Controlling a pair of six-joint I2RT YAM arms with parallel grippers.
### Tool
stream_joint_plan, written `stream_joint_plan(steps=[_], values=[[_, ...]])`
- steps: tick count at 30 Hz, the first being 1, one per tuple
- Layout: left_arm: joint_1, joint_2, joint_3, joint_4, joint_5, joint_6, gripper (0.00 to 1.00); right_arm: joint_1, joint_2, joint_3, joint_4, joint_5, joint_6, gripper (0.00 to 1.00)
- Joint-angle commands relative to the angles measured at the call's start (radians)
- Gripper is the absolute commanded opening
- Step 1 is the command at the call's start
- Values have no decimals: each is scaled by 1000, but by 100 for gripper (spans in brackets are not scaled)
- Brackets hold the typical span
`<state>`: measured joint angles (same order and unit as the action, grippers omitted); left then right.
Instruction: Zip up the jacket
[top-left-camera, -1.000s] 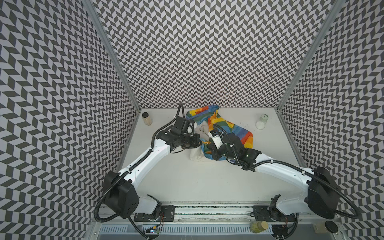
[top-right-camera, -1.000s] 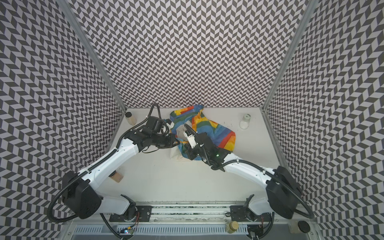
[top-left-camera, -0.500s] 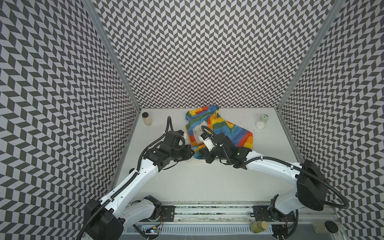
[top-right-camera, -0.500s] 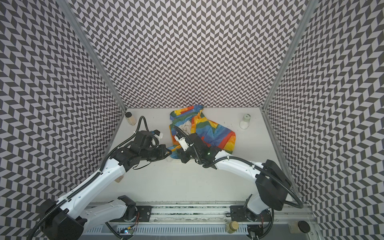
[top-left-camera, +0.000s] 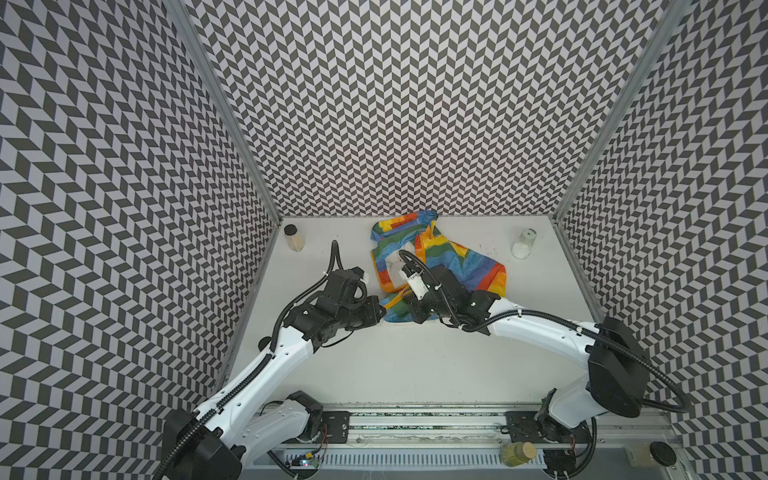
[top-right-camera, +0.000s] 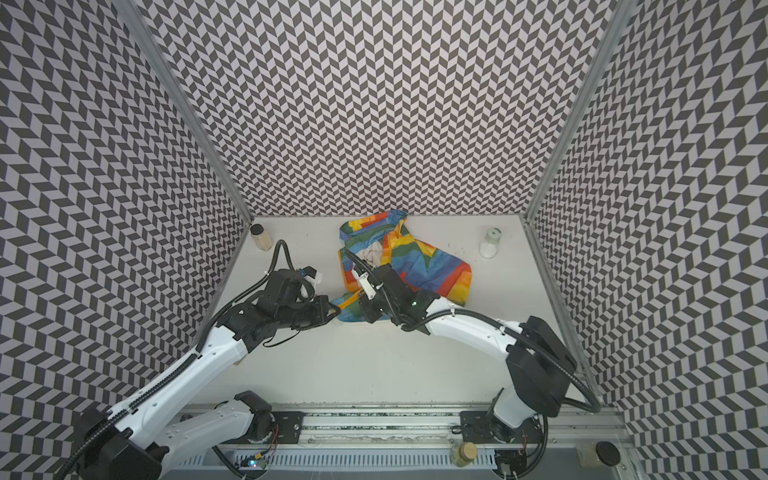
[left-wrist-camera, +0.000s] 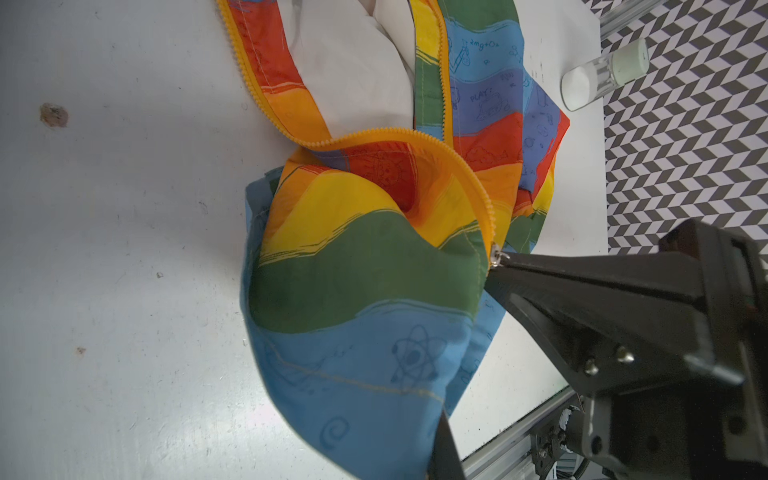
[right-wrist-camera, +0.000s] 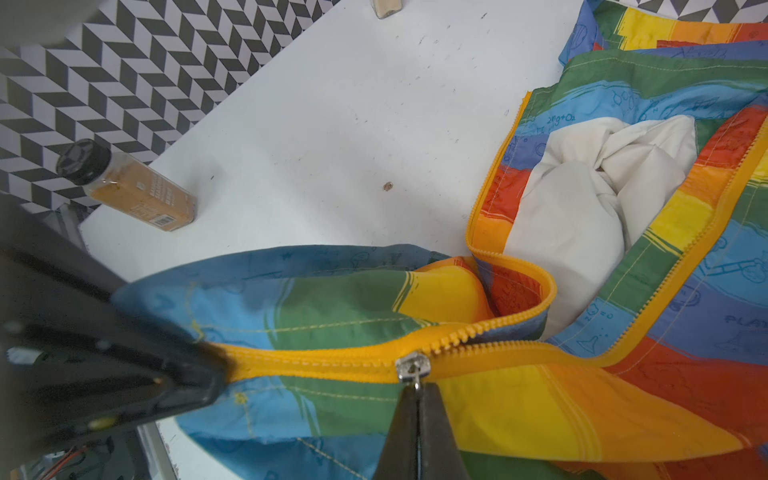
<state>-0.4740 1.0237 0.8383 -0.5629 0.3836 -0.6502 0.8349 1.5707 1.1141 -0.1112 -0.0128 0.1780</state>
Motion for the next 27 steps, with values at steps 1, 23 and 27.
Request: stream_joint_plan(steps=[1, 23, 27], values=[[5, -27, -20, -9, -23, -18, 0, -23, 10, 36, -8, 51, -12, 0], [6, -70, -74, -10, -60, -45, 0, -126, 23, 79, -12, 42, -17, 0], [8, -70, -79, -13, -64, -46, 0, -152, 26, 79, -10, 41, -10, 0]])
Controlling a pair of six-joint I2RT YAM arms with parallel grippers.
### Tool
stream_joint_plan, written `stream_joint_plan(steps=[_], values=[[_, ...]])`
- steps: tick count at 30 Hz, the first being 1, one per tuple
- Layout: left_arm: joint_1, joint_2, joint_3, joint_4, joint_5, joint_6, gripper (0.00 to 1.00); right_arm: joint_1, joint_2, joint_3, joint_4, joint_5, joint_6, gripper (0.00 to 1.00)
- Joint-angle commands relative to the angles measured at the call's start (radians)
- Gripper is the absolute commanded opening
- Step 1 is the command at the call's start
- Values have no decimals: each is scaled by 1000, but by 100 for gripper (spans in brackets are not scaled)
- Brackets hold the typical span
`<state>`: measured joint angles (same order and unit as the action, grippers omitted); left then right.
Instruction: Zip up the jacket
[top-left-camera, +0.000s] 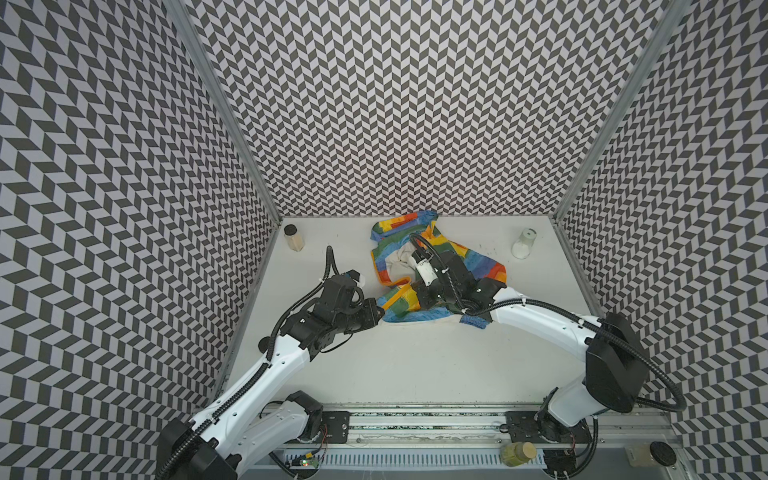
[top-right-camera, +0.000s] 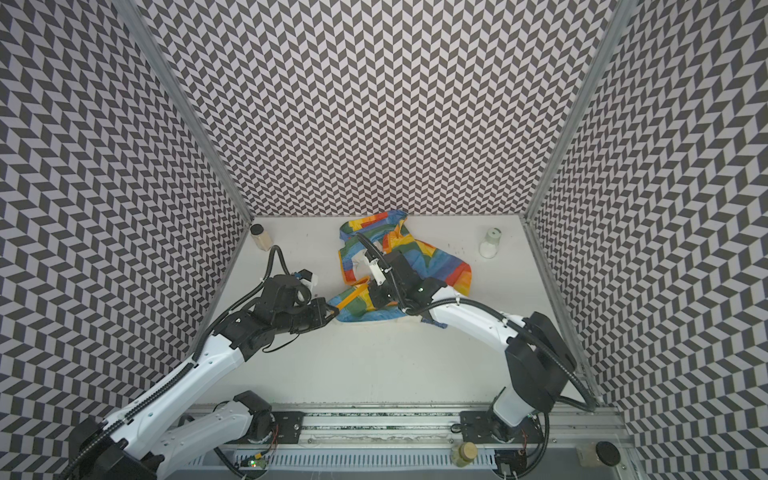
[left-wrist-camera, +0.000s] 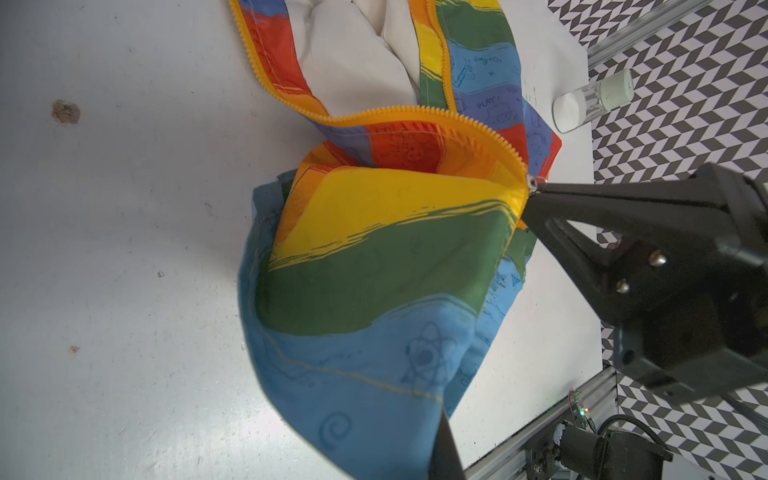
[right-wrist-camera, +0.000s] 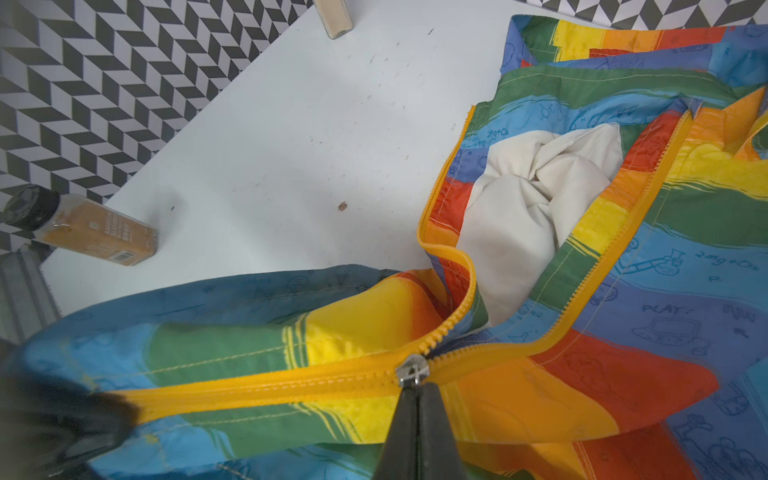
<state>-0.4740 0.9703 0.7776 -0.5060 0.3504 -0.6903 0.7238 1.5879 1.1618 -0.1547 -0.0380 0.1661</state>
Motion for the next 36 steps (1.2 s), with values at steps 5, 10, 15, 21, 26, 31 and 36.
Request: stream_joint_plan(steps=[5, 10, 15, 21, 26, 31, 36], values=[[11, -18, -25, -73, -33, -5, 0, -73, 8, 36, 38, 75, 7, 0], [14, -29, -32, -84, -36, -5, 0, -105, 11, 47, 41, 79, 11, 0], [23, -42, -42, -95, -45, -6, 0, -130, 18, 56, 41, 81, 17, 0], [41, -48, -55, -101, -47, -6, 0, -159, 19, 62, 41, 85, 24, 0], [58, -50, -65, -103, -48, -7, 0, -191, 11, 62, 41, 89, 32, 0], [74, -53, -76, -104, -45, -7, 0, -231, -5, 62, 41, 85, 44, 0], [93, -53, -84, -102, -44, -5, 0, -266, -21, 62, 38, 81, 48, 0]])
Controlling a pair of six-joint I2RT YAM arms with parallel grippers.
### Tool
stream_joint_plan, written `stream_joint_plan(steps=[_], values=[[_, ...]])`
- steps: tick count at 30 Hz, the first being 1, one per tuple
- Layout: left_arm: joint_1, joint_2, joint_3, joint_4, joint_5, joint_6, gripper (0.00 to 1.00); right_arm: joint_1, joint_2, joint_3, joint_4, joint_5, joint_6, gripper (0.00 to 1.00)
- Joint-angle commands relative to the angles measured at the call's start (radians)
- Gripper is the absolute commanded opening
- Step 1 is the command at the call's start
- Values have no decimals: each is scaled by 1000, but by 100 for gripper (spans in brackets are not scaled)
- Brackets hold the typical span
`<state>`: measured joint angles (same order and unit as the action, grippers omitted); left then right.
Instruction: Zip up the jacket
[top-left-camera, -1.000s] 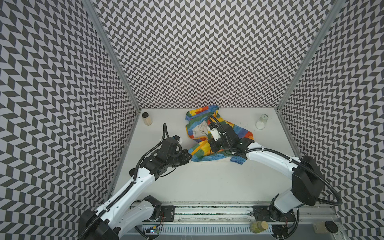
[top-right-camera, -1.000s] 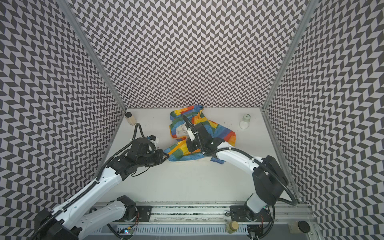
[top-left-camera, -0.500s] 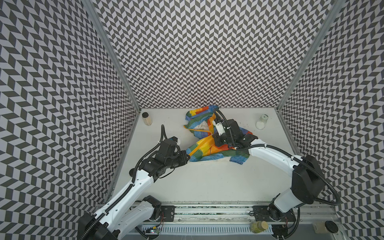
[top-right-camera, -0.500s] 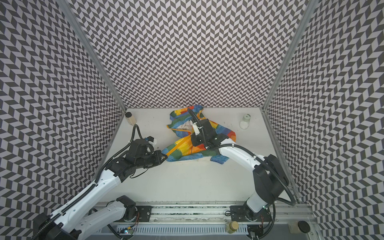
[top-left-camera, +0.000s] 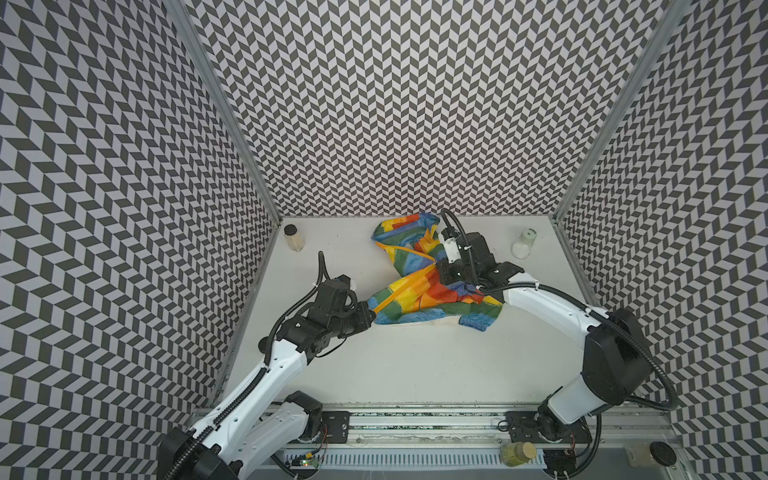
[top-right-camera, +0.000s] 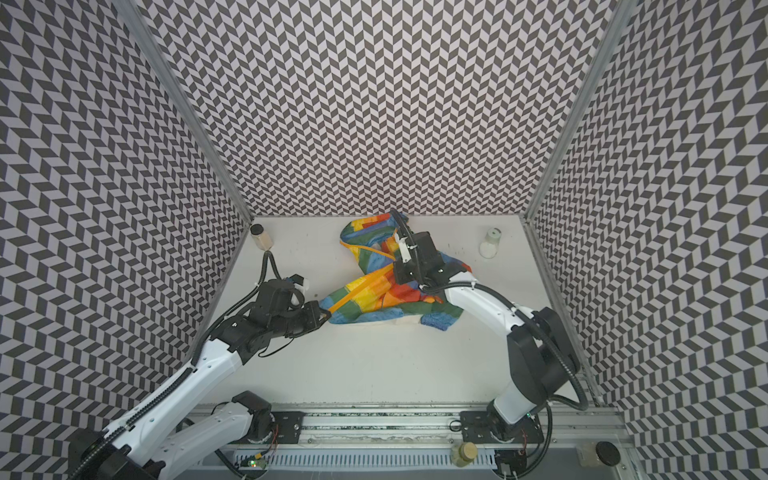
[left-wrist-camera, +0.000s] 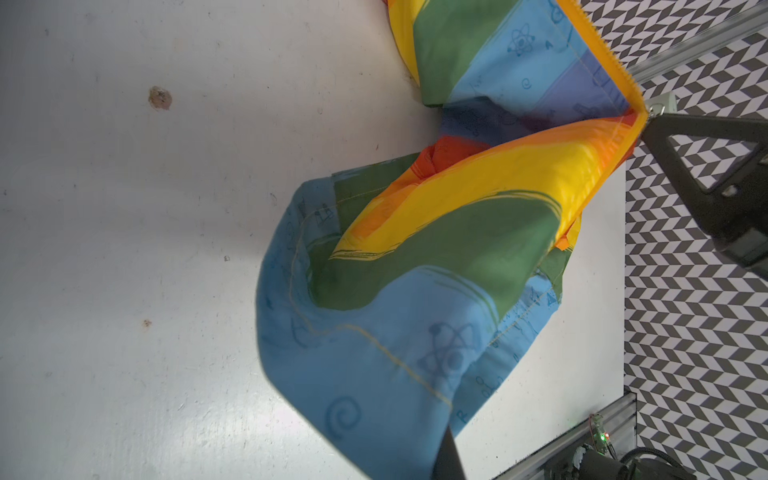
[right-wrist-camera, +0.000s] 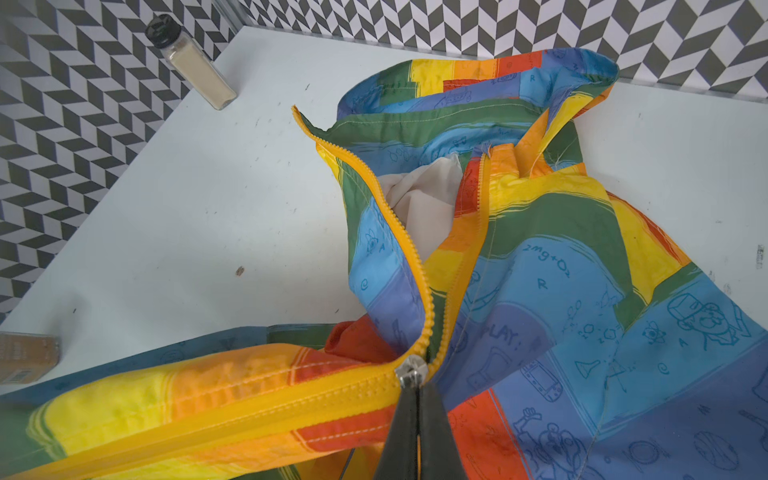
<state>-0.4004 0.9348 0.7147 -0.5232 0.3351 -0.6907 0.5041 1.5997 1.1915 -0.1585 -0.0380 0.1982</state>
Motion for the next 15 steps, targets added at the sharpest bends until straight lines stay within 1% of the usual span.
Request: stream_joint_plan(steps=[1, 15], values=[[22, -18, -24, -83, -28, -4, 0, -52, -37, 31, 41, 81, 17, 0], [110, -20, -53, -62, 5, 1, 0, -152, -108, 26, 28, 61, 33, 0]])
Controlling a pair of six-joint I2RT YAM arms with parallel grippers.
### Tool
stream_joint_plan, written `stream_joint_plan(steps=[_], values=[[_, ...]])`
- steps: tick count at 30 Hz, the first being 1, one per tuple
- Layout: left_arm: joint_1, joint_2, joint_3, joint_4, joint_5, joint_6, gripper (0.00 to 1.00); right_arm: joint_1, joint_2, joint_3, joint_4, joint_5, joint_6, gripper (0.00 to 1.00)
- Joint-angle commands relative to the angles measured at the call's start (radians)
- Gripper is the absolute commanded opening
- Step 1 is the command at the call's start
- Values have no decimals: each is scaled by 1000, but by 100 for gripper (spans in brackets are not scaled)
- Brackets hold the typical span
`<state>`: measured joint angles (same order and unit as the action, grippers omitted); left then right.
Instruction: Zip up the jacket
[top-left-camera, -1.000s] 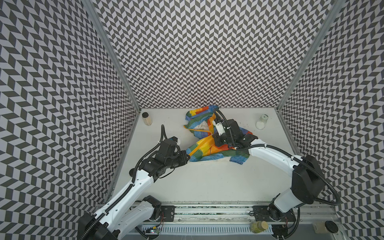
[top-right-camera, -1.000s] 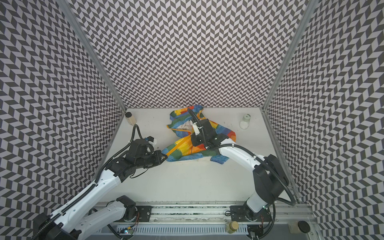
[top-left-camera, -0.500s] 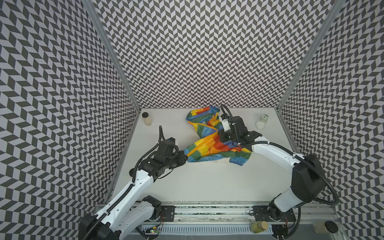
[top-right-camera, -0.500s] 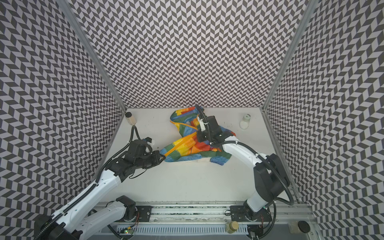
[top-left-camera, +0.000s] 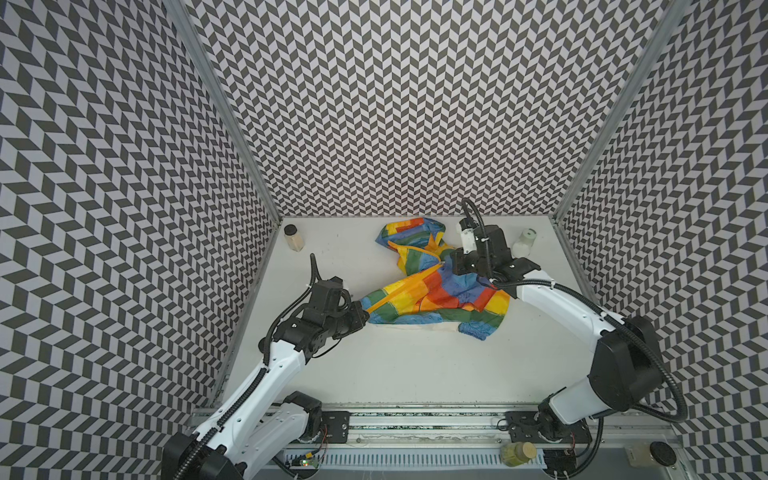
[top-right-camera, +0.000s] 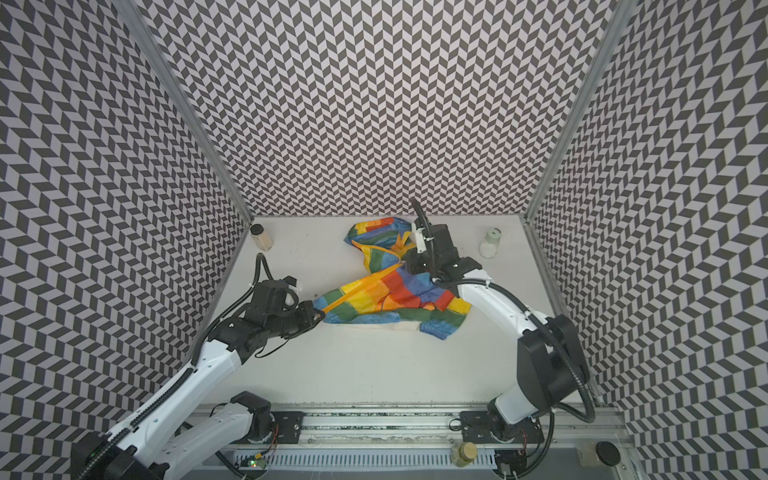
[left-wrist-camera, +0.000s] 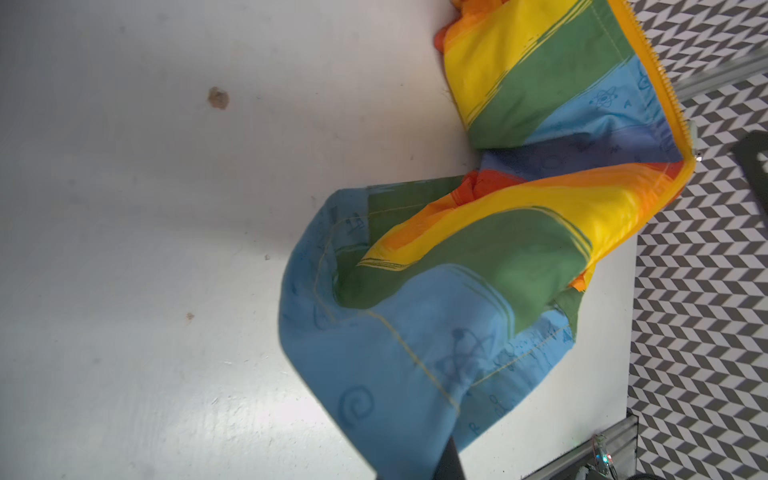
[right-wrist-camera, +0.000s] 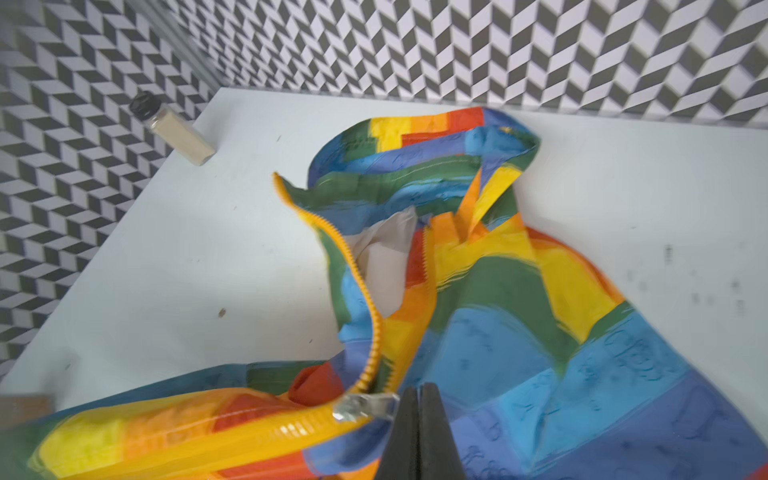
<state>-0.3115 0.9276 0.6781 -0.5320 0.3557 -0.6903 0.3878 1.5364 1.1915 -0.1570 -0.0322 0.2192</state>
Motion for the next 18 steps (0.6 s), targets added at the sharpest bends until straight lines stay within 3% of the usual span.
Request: stream_joint_plan(steps=[1, 6, 18], values=[[30, -13, -19, -51, -11, 1, 0, -42, -49, 25, 25, 54, 12, 0], [51, -12, -24, -47, 6, 7, 0, -59, -52, 21, 31, 5, 20, 0], [64, -19, -38, -52, 12, 6, 0, -58, 6, -18, 85, -234, 40, 0]])
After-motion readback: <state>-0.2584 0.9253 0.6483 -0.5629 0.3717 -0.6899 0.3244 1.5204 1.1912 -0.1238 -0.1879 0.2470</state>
